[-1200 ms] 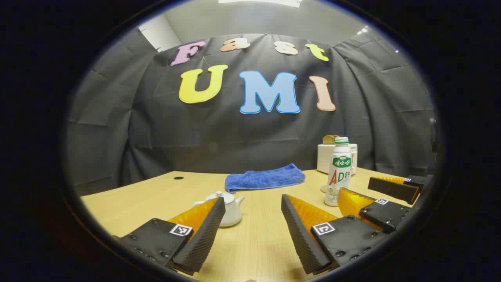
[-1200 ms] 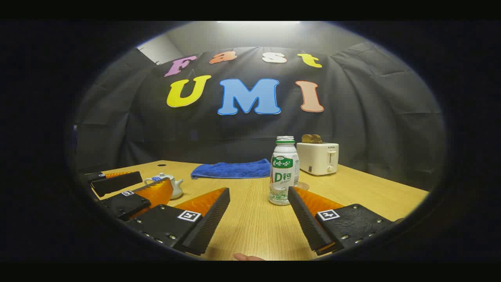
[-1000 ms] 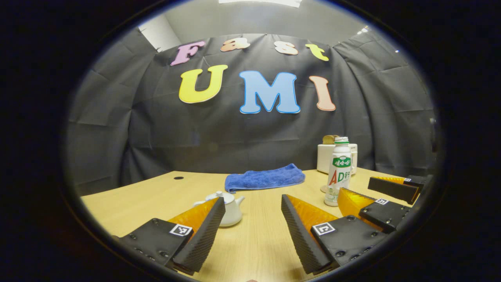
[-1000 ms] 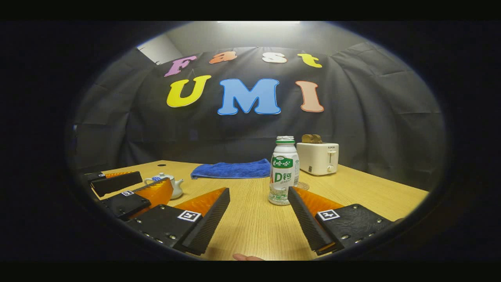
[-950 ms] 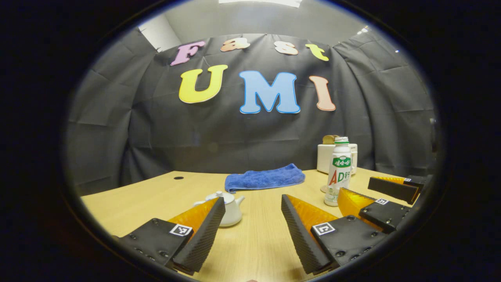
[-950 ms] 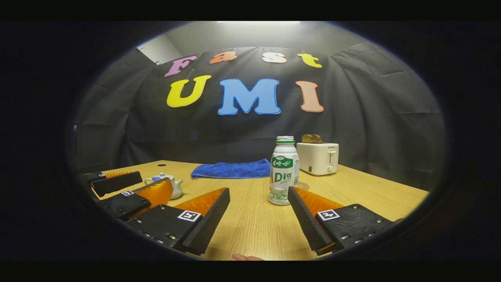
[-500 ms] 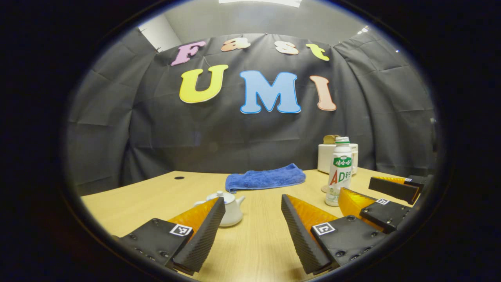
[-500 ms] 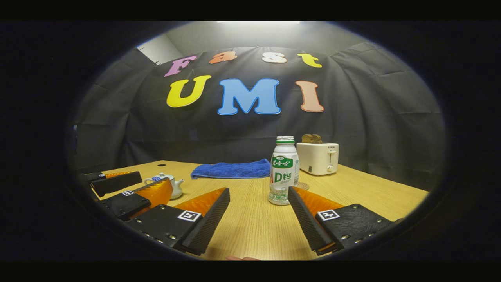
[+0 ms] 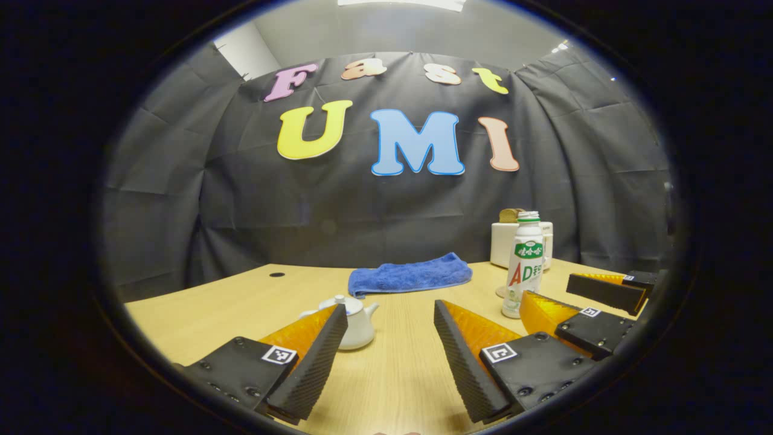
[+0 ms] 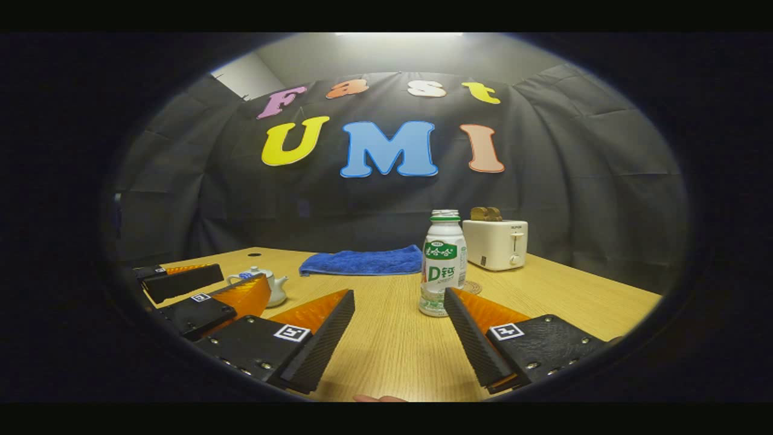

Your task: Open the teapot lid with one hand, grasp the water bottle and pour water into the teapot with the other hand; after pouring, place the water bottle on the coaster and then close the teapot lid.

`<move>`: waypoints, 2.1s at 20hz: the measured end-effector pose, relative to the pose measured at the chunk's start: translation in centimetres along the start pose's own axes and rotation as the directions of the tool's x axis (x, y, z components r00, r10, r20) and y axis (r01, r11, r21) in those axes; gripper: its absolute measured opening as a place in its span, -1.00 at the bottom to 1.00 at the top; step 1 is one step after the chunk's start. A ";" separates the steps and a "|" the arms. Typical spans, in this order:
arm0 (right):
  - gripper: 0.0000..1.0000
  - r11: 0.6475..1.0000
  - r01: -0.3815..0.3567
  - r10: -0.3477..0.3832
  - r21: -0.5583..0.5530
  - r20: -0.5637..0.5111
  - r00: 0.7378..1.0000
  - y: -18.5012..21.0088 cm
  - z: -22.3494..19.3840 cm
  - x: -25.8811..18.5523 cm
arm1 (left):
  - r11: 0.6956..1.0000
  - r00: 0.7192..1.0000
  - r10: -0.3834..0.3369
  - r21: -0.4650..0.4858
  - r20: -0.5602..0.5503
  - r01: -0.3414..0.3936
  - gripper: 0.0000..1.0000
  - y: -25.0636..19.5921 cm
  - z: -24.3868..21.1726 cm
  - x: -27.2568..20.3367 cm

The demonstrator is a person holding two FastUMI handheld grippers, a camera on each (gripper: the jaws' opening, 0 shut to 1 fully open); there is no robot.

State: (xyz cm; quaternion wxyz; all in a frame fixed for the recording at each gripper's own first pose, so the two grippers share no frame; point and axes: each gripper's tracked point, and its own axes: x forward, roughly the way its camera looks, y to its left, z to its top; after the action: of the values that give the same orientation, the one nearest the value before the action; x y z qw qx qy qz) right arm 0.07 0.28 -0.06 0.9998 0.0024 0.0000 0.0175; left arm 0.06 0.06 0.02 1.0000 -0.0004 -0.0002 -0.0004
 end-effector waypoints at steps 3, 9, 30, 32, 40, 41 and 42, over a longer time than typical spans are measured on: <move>0.85 0.999 -0.013 0.013 0.031 -0.010 1.000 -0.1 0.0 0.1 | 1.000 1.000 -0.023 -0.015 -0.004 0.023 0.99 0.3 -0.1 0.2; 0.85 1.000 0.000 0.000 0.030 0.019 1.000 -1.0 2.3 0.7 | 0.999 0.999 0.039 -0.033 -0.007 -0.040 0.94 5.4 1.1 3.4; 0.85 0.999 0.041 -0.042 0.032 0.023 0.999 -3.1 4.7 4.9 | 0.998 0.984 0.053 0.030 -0.170 -0.048 0.02 7.7 -3.1 11.4; 0.85 0.999 0.041 -0.041 0.031 0.008 0.999 -3.1 4.1 5.1 | 0.996 0.984 0.057 0.074 -0.167 -0.045 -0.31 7.3 -3.0 11.6; 0.85 0.997 0.077 -0.076 0.020 -0.015 0.997 -5.3 2.5 6.0 | 0.999 0.993 -0.005 -0.037 -0.122 0.001 -0.67 7.6 -1.1 11.3; 0.85 0.997 0.075 -0.075 0.014 -0.013 0.997 -5.4 2.5 6.4 | 1.000 0.995 -0.001 -0.031 -0.100 -0.002 -0.67 7.7 0.0 11.0; 0.85 0.997 0.077 -0.077 0.004 -0.010 0.997 -5.5 2.6 6.8 | 1.000 0.997 0.013 -0.018 -0.077 -0.014 -0.68 7.9 1.1 10.5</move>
State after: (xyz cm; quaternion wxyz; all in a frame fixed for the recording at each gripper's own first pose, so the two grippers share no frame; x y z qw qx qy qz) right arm 7.02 -5.01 2.54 0.9998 0.0045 0.0049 -0.0211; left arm 10.53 7.96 1.10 0.9992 -0.0098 0.0384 0.0063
